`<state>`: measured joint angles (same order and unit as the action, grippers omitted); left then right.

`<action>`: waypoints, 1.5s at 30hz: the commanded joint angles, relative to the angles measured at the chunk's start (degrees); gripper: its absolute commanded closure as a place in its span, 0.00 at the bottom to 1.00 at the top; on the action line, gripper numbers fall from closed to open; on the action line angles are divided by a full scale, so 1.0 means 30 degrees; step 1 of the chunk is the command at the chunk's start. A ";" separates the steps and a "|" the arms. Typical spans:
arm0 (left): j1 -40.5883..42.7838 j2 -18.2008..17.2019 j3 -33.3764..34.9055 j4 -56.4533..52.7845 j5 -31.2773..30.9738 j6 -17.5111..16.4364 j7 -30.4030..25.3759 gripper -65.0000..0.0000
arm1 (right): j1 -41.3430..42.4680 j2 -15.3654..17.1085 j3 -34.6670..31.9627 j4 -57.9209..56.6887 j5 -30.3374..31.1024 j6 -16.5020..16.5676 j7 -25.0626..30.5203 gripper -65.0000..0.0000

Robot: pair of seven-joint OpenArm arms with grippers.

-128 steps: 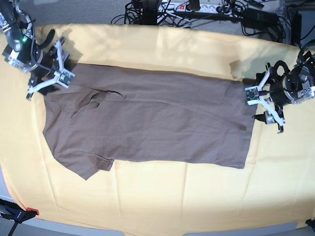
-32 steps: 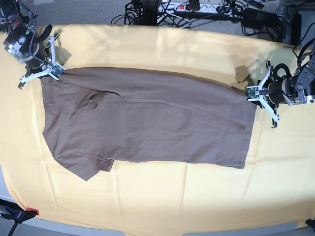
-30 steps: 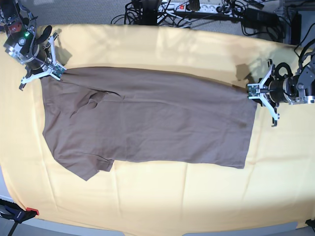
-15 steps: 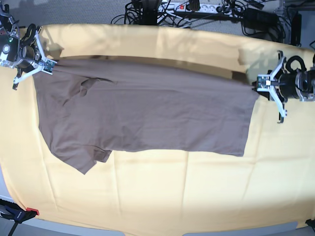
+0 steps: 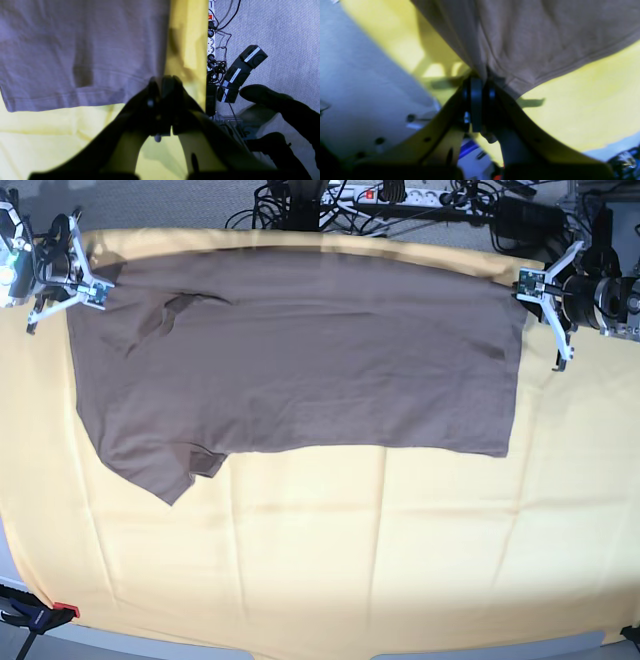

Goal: Fold the T-shirt properly
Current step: 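Drag the shirt by its shoulder edges toward the robot, then release, then move both grippers to the shirt's hem corners and grasp them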

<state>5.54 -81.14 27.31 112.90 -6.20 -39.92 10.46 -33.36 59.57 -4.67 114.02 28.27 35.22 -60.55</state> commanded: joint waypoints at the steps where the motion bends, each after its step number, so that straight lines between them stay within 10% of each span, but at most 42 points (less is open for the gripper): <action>1: -0.0160 -0.0634 -0.0240 0.0219 -0.0044 -0.0026 0.0138 1.00 | -0.0036 0.0510 0.0197 0.0197 -0.0386 -0.0022 -0.0663 1.00; 28: -0.0109 -0.1377 -0.0240 0.1297 -0.3555 -0.0026 0.1683 1.00 | -0.0095 0.0517 0.0197 0.0211 0.2025 0.0488 -0.2127 1.00; 33: -0.0168 -0.1377 -0.0248 0.1341 -0.3694 -0.0026 0.2521 0.58 | -0.0036 0.0525 0.0197 0.0401 0.2004 0.0510 -0.2280 0.42; 45: -0.1916 -0.1843 -0.0255 0.2528 -0.5202 0.0015 0.5719 0.52 | -0.0044 0.0510 0.3177 0.3381 0.2353 0.0189 -0.3155 0.40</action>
<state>0.54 -85.08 27.29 120.01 -21.56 -39.94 27.88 -33.74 59.83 4.36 123.44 35.29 36.03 -69.73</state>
